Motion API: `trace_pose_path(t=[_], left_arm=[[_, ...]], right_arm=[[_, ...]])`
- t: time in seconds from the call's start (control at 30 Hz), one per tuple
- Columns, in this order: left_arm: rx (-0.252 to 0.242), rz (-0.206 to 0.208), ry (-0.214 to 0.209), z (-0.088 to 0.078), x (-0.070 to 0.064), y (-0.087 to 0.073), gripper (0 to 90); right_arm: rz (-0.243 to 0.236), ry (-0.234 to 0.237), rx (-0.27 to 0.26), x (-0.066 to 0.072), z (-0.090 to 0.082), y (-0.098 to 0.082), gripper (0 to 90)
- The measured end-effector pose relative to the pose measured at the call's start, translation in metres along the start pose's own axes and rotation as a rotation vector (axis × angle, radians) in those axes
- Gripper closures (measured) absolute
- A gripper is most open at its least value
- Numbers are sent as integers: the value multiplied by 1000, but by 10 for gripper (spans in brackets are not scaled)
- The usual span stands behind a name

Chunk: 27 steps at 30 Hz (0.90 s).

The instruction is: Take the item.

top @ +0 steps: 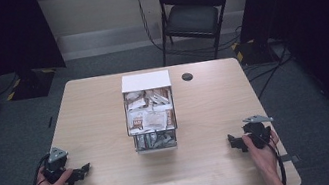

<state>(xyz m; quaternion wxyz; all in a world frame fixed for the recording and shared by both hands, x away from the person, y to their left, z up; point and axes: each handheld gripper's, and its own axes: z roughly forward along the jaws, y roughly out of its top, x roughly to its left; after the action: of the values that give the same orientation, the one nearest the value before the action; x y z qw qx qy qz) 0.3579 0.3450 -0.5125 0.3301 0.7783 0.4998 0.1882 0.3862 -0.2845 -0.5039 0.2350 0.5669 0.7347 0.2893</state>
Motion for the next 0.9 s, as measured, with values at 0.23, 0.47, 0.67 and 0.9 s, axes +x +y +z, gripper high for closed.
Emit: trace_pose_path(t=[0.23,0.47,0.67,0.9], left_arm=[[0,0,0,0,0,0,3],[0,0,0,0,0,0,3],[0,0,0,0,0,0,3],[0,0,0,0,0,0,3]], right_arm=[[5,-9,2,0,-2,0,35],[15,-18,-9,-1,-8,1,163],[30,13,-35,-1,-15,3,171],[17,79,-57,5,-25,12,258]])
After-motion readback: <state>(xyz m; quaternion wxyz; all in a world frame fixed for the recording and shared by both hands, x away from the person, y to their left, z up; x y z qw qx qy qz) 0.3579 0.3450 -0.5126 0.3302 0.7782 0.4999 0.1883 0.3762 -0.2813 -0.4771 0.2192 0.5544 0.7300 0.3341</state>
